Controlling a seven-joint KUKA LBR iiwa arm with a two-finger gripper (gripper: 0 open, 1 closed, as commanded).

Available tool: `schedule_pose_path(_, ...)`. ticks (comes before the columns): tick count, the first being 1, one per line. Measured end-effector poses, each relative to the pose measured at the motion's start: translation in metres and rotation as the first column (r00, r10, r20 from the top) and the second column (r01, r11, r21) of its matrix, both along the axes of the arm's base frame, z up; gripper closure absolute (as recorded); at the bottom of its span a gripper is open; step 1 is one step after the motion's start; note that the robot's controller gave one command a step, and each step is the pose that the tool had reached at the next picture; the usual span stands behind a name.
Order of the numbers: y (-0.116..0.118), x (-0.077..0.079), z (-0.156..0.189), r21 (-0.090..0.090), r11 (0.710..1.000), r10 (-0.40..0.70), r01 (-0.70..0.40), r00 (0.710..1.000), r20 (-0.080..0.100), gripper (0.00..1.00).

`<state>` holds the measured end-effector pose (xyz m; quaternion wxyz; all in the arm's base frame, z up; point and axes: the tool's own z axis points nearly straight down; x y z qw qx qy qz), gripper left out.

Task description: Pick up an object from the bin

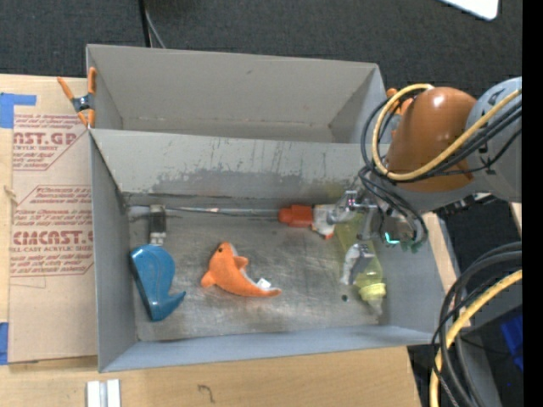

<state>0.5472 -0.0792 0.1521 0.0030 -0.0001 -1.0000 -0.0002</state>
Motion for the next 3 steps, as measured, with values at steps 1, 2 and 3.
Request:
schedule_pose_path(1, 0.000, 0.002, 0.004, -0.001, 1.000, 0.001, -0.001, 1.000, 0.007, 0.00)
schedule_pose_path(2, -0.012, -0.017, 0.003, 0.000, 0.987, 0.158, -0.158, 0.987, 0.011, 0.00)
schedule_pose_path(3, -0.021, -0.029, 0.001, 0.000, 0.973, 0.233, -0.233, 0.973, 0.011, 0.00)
